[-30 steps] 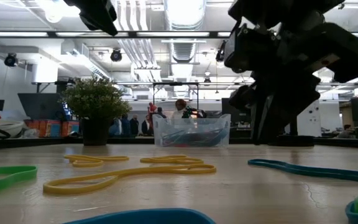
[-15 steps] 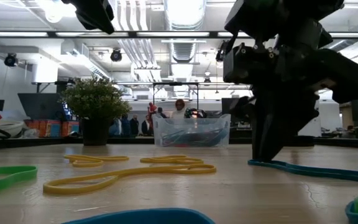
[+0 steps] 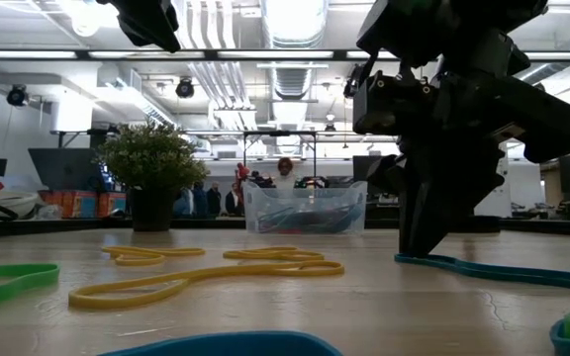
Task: Pick and place rubber bands into bin
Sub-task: Put the blue rubberband into the transparent bin
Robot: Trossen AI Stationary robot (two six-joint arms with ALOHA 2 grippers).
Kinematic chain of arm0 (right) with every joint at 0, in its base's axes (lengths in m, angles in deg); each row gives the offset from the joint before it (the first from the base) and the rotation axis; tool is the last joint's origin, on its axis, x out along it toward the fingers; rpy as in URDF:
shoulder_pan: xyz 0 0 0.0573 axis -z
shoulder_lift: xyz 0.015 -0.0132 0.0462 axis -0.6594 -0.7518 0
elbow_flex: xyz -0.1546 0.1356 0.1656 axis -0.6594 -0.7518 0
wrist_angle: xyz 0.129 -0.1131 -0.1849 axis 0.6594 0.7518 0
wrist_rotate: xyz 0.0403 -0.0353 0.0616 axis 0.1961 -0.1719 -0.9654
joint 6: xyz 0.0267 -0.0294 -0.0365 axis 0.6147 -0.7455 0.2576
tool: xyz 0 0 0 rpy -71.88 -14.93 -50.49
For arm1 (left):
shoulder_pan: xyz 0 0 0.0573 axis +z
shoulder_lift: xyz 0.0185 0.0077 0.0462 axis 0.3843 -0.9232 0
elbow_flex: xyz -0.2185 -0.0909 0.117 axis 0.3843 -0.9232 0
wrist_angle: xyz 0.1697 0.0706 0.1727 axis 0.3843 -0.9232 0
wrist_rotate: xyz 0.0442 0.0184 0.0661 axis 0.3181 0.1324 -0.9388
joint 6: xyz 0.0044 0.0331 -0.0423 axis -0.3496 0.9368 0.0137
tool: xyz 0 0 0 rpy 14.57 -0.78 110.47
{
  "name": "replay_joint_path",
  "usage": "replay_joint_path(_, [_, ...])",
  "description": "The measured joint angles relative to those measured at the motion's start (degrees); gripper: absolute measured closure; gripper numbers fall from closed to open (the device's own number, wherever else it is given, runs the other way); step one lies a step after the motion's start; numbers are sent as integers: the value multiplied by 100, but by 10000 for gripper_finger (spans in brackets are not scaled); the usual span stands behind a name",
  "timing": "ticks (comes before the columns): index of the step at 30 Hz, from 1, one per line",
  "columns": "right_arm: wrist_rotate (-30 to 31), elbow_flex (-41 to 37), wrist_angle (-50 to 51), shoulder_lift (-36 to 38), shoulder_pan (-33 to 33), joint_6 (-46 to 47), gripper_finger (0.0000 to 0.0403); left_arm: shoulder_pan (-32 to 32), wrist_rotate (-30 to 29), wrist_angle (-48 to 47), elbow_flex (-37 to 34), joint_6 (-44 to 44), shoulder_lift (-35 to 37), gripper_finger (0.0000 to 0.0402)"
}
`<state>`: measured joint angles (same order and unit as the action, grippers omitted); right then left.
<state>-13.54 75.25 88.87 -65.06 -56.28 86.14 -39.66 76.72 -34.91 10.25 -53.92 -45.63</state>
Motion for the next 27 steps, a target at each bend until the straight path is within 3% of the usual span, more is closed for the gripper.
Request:
replay_joint_path(7, [44,17,-3,-239,-46,150,346,0,-33,2,-2,-3,-2,338])
replay_joint_path(13, [58,15,6,-238,-61,187,388,0,-52,1,-3,0,-2,338])
replay_joint_path(17, [58,6,8,-203,-63,242,394,0,-149,0,-4,1,-2,338])
replay_joint_path(27, [683,-46,131,543,-64,322,395,0,-149,4,-7,3,-2,338])
